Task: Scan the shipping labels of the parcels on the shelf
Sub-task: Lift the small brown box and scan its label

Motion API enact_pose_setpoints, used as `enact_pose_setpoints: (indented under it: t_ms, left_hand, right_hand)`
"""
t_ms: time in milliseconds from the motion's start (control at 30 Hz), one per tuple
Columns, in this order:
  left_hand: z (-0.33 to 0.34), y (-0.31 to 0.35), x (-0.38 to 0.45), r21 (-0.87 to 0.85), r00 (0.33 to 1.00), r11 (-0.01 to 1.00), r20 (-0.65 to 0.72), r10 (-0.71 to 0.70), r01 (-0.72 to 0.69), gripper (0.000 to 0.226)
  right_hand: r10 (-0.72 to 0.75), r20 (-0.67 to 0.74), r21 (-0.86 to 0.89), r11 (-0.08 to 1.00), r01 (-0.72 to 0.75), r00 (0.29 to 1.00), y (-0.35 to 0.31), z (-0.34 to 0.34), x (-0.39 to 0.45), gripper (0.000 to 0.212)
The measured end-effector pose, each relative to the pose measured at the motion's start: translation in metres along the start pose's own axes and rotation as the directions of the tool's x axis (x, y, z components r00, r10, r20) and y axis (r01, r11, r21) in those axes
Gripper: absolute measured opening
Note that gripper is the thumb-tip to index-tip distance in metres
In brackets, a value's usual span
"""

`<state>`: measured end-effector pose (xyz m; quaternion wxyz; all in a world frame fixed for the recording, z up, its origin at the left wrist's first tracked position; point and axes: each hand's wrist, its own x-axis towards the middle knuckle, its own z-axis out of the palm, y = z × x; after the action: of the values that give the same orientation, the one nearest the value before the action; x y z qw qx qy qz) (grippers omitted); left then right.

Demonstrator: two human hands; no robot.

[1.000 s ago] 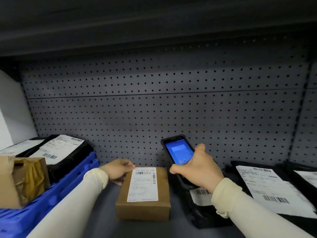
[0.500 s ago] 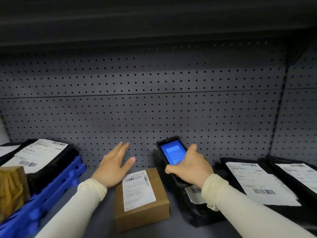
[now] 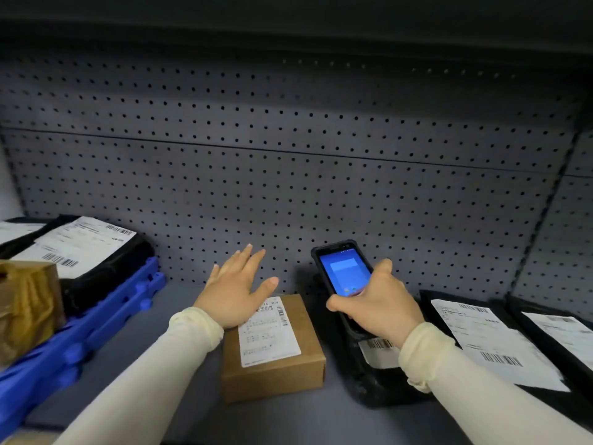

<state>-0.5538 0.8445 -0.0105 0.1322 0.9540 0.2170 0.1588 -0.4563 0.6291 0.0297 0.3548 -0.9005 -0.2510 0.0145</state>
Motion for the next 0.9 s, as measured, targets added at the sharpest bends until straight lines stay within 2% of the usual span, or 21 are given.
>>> enact_pose_setpoints:
  t_ms: [200,333,533,733,900]
  left_hand:
    - [-0.018,0.055,-0.004,0.106,0.999,0.994,-0.032,0.033,-0.030,0.069]
    - [-0.012,0.114,-0.007,0.133,0.998,0.990,-0.049,0.049,-0.042,0.069]
    - [0.016,0.219,-0.013,0.122,0.989,0.988,-0.106,0.107,-0.094,0.067]
    - [0.041,0.309,-0.016,0.108,0.979,0.983,-0.123,0.159,-0.146,0.066]
    - [0.057,0.359,-0.012,0.113,0.973,0.973,-0.085,0.213,-0.203,0.068]
  right_hand:
    - [-0.061,-0.054,0.025,0.998,0.062,0.997,0.017,-0.040,-0.006,0.064]
    - [-0.076,-0.075,0.042,0.996,0.080,0.994,0.052,-0.076,-0.015,0.072]
    - [-0.024,-0.069,0.055,0.998,0.028,0.997,0.125,-0.134,-0.029,0.069]
    - [0.003,-0.131,0.040,0.999,0.002,0.991,0.187,-0.188,-0.040,0.083]
    - [0.054,-0.173,0.034,0.998,-0.048,0.983,0.220,-0.224,-0.049,0.089]
